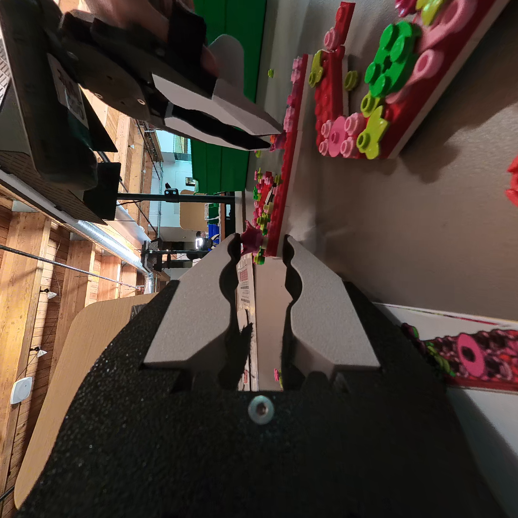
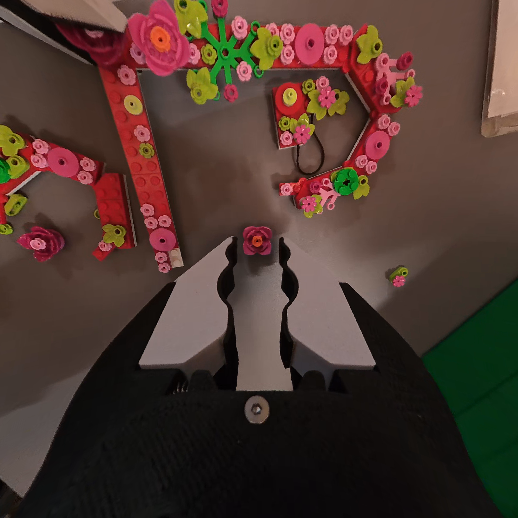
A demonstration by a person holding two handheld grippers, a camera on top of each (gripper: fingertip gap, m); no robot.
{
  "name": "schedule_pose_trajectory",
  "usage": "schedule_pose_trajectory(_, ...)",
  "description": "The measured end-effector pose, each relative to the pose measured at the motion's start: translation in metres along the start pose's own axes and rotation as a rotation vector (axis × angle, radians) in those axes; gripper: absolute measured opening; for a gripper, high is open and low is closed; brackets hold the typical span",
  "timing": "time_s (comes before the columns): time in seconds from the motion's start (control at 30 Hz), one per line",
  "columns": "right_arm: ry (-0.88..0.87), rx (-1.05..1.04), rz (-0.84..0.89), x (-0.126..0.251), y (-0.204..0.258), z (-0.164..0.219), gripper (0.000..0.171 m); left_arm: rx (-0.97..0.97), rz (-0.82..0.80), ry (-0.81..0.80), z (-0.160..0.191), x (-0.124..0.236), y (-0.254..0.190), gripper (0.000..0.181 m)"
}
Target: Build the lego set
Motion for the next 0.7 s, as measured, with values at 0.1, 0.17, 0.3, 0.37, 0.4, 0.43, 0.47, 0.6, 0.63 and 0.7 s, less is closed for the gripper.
schedule_pose_trajectory(0.1, 0.018, -0.012, -0.015, -0.003, -0.001, 0.003, 0.025, -0.002, 0.000, 0.000, 0.000, 0.000, 0.000, 0.028)
schedule_pose_trajectory(0.17, 0.022, -0.012, -0.040, -0.004, 0.001, 0.004, 0.019, 0.000, 0.001, -0.001, 0.000, 0.000, 0.000, 0.028)
schedule_pose_trajectory(0.3, -0.153, -0.024, -0.167, 0.009, 0.019, -0.023, 0.019, 0.013, -0.001, -0.001, 0.001, 0.000, 0.001, 0.028)
schedule_pose_trajectory(0.37, -0.333, -0.071, -0.364, 0.028, 0.043, -0.049, 0.019, 0.031, -0.003, -0.004, 0.002, 0.000, 0.002, 0.028)
schedule_pose_trajectory(0.4, -0.399, -0.086, -0.446, 0.038, 0.051, -0.058, 0.019, 0.040, -0.005, -0.004, 0.002, 0.000, 0.002, 0.028)
schedule_pose_trajectory(0.43, -0.440, -0.091, -0.508, 0.044, 0.058, -0.063, 0.019, 0.048, -0.005, -0.004, 0.003, 0.000, 0.003, 0.028)
schedule_pose_trajectory(0.47, -0.463, -0.091, -0.557, 0.048, 0.064, -0.065, 0.019, 0.052, -0.005, -0.005, 0.003, 0.000, 0.003, 0.028)
schedule_pose_trajectory(0.6, -0.520, -0.084, -0.695, 0.058, 0.081, -0.072, 0.019, 0.051, -0.007, -0.006, 0.003, 0.001, 0.003, 0.028)
schedule_pose_trajectory(0.63, -0.533, -0.082, -0.718, 0.061, 0.084, -0.074, 0.019, 0.051, -0.007, -0.006, 0.003, 0.000, 0.003, 0.028)
schedule_pose_trajectory(0.7, -0.558, -0.080, -0.758, 0.066, 0.088, -0.077, 0.019, 0.052, -0.007, -0.006, 0.003, 0.001, 0.003, 0.028)
Point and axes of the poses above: each gripper's, where its closed fingertips meet, x back along the fingers, z out of its underside, y = z × x across the jaws, the point moved 1 cm from there along x, back along the fingers, and after that the axes turned 10 degrees about -x, right-handed, at the moved point
